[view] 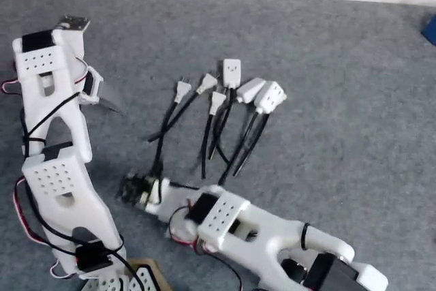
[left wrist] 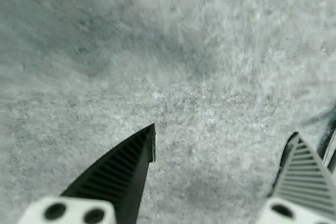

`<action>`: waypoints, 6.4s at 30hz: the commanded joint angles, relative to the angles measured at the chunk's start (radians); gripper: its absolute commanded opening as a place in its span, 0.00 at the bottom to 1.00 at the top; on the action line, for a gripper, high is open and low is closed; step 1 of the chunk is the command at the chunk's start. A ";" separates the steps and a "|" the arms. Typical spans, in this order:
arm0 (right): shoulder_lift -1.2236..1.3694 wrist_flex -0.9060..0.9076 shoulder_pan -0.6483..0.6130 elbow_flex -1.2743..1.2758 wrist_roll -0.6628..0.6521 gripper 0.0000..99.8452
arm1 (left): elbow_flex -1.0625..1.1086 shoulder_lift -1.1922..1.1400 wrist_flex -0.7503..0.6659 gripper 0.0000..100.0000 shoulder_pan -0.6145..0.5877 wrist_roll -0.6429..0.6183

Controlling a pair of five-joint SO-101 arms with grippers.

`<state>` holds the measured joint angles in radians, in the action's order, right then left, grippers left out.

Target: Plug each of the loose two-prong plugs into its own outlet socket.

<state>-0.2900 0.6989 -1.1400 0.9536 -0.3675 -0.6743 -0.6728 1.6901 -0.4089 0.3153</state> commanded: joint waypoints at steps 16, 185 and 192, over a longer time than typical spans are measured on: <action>-0.005 0.163 0.122 -0.170 0.006 0.31 | 0.022 0.064 -0.037 0.37 0.016 0.012; -0.298 0.387 0.820 0.122 -1.003 0.13 | 0.667 0.394 -0.267 0.30 0.263 -0.265; -0.297 0.381 0.878 0.119 -1.003 0.15 | 0.700 0.397 -0.272 0.30 0.268 -0.265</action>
<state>-0.5616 1.0794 -0.2946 1.0794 -1.3740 0.0284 -0.3214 1.4262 -0.1573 0.0545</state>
